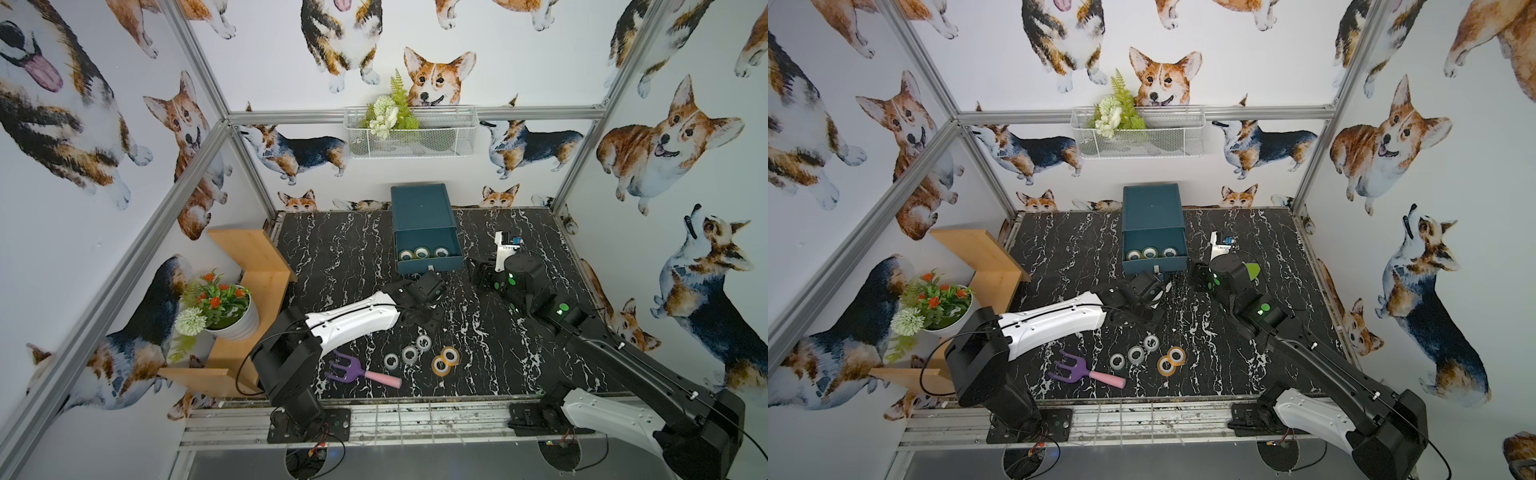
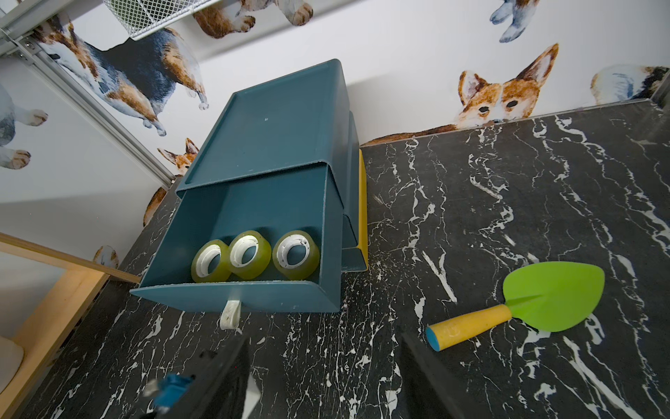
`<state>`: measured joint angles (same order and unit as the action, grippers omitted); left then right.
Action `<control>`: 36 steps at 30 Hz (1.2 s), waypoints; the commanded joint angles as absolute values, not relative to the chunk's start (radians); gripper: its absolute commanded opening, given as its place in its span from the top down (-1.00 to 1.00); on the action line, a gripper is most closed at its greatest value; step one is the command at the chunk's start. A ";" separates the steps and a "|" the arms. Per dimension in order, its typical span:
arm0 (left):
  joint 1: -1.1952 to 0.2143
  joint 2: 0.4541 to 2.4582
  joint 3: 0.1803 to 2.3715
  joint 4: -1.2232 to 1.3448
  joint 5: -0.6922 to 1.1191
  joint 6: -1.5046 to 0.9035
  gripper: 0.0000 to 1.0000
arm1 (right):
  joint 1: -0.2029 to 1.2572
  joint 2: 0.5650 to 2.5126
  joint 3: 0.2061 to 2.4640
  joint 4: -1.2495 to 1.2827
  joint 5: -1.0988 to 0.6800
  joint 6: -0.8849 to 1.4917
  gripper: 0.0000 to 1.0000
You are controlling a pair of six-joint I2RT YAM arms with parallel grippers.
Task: Place the transparent tape into the drawer according to color
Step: Pick up the tape at the center of the board, then place the tape in the drawer.
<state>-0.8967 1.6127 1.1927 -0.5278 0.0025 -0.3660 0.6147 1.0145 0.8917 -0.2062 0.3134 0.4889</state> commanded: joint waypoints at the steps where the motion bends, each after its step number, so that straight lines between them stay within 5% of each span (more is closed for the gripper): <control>1: -0.884 1.533 1.234 -0.590 0.008 -0.350 -0.03 | 0.612 1.011 0.897 -0.199 0.324 0.492 -0.40; 9: -0.772 1.473 1.437 -0.620 0.096 -0.319 -0.04 | 0.607 1.002 0.904 -0.202 0.336 0.483 -0.40; 18: -0.665 1.725 1.787 -0.630 0.082 -0.283 -0.01 | 0.600 0.991 0.900 -0.212 0.325 0.497 -0.40; 27: -0.664 1.844 1.795 -0.628 0.074 -0.276 0.02 | 0.600 0.976 0.881 -0.212 0.302 0.509 -0.40; 36: -0.664 1.867 1.797 -0.605 0.086 -0.282 -0.33 | 0.601 0.989 0.860 -0.171 0.220 0.513 -0.42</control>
